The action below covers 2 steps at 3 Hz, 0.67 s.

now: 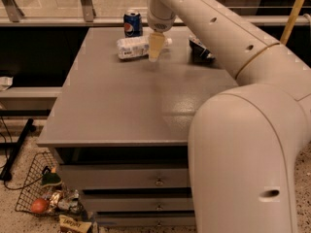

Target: Move blue plastic bottle near pepsi can

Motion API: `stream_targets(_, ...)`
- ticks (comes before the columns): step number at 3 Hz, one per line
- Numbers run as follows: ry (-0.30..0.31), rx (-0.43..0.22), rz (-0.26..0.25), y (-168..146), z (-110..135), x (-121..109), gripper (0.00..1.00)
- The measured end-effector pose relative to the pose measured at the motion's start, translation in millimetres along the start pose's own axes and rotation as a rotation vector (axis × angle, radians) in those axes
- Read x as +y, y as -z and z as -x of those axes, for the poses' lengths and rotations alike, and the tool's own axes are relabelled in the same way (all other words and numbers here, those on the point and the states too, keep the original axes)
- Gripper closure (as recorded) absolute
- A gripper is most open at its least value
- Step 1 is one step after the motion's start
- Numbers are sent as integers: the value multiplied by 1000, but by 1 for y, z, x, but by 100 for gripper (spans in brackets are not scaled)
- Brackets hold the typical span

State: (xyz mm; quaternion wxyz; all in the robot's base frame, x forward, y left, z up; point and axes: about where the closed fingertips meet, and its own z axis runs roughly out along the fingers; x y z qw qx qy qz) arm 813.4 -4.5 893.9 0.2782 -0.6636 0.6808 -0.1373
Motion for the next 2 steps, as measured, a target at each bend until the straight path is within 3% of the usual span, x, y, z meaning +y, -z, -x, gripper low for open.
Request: stream_targets(2, -203, -72, -99, 88, -90, -22, 0)
